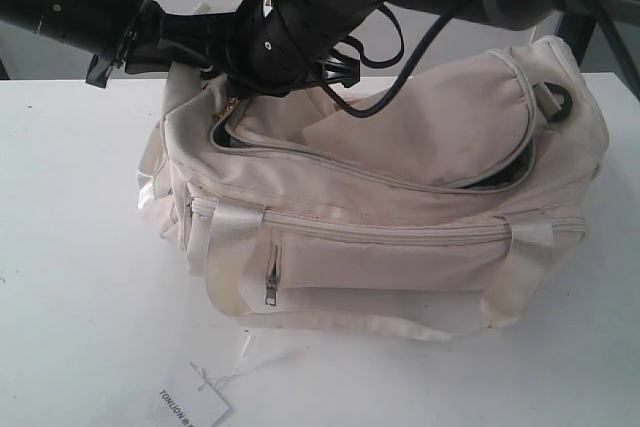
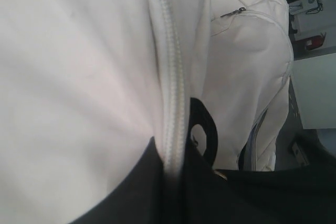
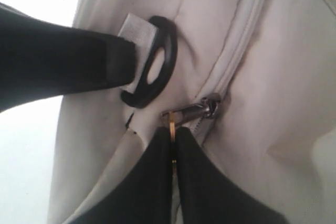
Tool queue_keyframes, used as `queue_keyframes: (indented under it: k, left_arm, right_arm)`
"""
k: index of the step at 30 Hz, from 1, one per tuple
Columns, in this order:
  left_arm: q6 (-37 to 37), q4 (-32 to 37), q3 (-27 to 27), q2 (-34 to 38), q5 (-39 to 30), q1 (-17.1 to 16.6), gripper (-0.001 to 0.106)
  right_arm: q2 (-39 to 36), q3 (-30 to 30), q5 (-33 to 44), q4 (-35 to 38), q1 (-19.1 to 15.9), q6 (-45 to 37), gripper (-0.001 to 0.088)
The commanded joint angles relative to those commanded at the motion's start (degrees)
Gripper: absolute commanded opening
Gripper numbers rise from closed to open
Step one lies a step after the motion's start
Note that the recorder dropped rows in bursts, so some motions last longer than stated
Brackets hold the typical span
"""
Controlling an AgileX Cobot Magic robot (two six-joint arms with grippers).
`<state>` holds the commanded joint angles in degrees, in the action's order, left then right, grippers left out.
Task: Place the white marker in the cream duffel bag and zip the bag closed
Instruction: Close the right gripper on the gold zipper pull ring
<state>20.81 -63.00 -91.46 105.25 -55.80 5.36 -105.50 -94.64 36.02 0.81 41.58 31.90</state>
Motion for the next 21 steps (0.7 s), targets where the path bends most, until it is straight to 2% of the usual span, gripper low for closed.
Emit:
queue_keyframes:
  k: [13, 21]
  left_arm:
    - [1.10, 1.50, 0.00, 0.04, 0.84, 0.00, 0.000]
    - [1.10, 1.58, 0.00, 0.04, 0.94, 0.00, 0.000]
  right_arm:
    - [4.05, 0.00, 0.64, 1.65, 0.00, -0.16, 0.0000]
    - [4.31, 0.00, 7.02, 7.45, 0.03, -3.14, 0.0000]
